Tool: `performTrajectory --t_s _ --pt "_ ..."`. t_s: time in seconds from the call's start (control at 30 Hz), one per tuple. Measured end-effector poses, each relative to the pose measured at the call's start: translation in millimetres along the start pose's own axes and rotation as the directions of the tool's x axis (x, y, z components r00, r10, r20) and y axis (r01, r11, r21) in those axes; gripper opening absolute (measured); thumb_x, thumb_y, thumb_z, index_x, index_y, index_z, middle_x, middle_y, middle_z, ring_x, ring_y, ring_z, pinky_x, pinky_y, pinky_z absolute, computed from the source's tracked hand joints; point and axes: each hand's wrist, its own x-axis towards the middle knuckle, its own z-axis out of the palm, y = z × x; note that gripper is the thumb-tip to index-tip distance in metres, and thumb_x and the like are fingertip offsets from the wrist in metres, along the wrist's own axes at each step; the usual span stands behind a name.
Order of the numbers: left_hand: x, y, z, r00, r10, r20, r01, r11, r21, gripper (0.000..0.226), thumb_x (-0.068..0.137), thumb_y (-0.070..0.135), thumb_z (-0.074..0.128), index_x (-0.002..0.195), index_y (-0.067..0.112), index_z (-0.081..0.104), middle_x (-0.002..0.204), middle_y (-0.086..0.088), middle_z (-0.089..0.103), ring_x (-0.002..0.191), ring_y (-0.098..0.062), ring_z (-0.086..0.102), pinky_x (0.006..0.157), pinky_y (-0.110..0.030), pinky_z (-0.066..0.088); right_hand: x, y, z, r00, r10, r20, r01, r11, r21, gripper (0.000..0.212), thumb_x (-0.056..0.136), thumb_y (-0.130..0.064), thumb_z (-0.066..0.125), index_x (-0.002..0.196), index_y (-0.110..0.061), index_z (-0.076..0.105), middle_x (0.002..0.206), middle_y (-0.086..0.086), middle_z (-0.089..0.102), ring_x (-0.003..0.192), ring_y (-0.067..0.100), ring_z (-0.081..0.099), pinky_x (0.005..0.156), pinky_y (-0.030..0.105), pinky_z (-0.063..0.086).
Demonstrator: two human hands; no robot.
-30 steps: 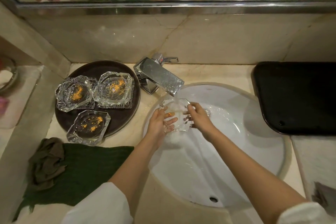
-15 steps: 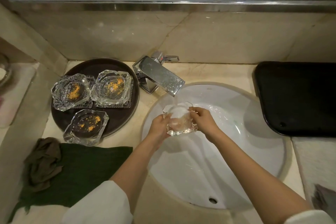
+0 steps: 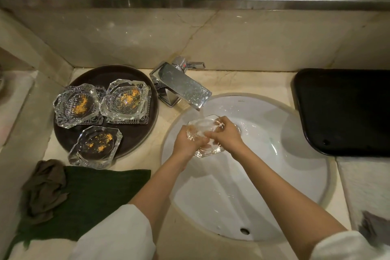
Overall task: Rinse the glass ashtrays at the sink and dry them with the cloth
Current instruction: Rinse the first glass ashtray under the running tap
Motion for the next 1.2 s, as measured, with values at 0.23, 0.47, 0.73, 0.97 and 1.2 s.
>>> performTrajectory --t_s 0.23,0.47,0.73,0.97,1.2 --pt "2.7 1.2 -1.4 0.994 0.083 -0.066 -0.079 0.995 0.055 0.017 0.096 0.014 0.048 0.084 0.025 0.051 0.082 -0.011 0.067 0.059 -0.019 0.067 0.066 -0.033 0.055 -0.5 7.8 -1.5 0.998 -0.027 0.058 0.025 0.999 0.028 0.027 0.094 -0.007 0.043 0.119 -0.016 0.046 0.066 0.002 0.058 0.043 0.002 0.056 0.041 0.01 0.036" --pt "2.7 1.4 -7.5 0.995 0.072 0.067 -0.063 0.991 -0.118 0.043 0.085 -0.007 0.055 0.117 0.023 0.051 0.107 -0.009 0.063 0.089 -0.024 0.062 0.078 -0.038 0.052 -2.8 7.0 0.9 0.997 -0.043 0.057 0.032 0.984 0.173 0.024 0.081 -0.003 0.067 0.091 -0.022 0.055 0.078 -0.003 0.06 0.062 0.011 0.056 0.052 0.015 0.044" --pt "6.8 14.8 -4.1 0.998 0.062 -0.014 -0.063 0.982 -0.176 0.022 0.093 0.005 0.053 0.095 0.027 0.054 0.089 0.003 0.065 0.076 -0.008 0.065 0.052 -0.018 0.039 11.8 -5.8 0.8 0.996 -0.083 -0.034 0.088 0.981 0.174 0.017 0.084 -0.003 0.062 0.073 -0.015 0.056 0.069 0.004 0.06 0.054 0.006 0.058 0.056 0.02 0.045" --pt "15.8 11.3 -2.2 0.998 -0.063 -0.032 0.055 0.979 -0.197 0.011 0.092 0.017 0.058 0.082 0.015 0.054 0.079 -0.002 0.058 0.063 -0.01 0.057 0.052 -0.019 0.043 8.1 -9.0 -6.9 0.995 -0.086 0.042 0.062 0.915 0.398 0.031 0.08 0.018 0.054 0.08 -0.013 0.056 0.077 0.006 0.063 0.063 0.004 0.063 0.052 0.011 0.04" --pt "15.7 5.2 -5.4 0.997 -0.07 -0.01 0.07 0.996 -0.064 0.014 0.091 0.003 0.054 0.086 0.016 0.055 0.09 -0.005 0.06 0.073 -0.013 0.058 0.064 -0.021 0.05 12.0 -0.2 -2.2 0.994 0.065 0.093 -0.104 0.848 0.519 0.024 0.087 0.008 0.053 0.085 -0.015 0.049 0.083 0.005 0.065 0.072 0.013 0.062 0.062 0.026 0.041"
